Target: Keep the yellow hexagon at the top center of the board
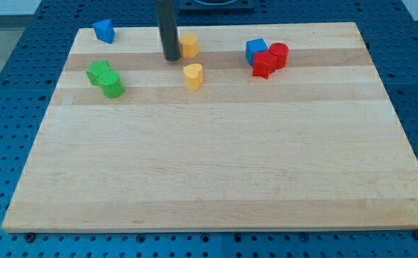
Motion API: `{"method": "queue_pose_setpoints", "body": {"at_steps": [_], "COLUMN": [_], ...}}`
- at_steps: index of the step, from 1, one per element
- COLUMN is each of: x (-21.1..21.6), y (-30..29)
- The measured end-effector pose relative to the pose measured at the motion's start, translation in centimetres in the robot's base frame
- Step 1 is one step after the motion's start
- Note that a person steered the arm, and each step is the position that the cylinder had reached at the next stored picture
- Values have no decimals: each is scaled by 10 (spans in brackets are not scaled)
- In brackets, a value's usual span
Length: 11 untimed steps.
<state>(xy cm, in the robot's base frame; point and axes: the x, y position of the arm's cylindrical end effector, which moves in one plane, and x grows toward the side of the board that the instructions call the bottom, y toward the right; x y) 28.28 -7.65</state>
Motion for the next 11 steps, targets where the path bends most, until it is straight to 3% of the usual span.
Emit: {"method": "queue_pose_setpoints", "body": {"at_steps": [1, 3, 5, 11], "x": [-14, -31, -37, -68], "y": [18, -31, 30, 55]}}
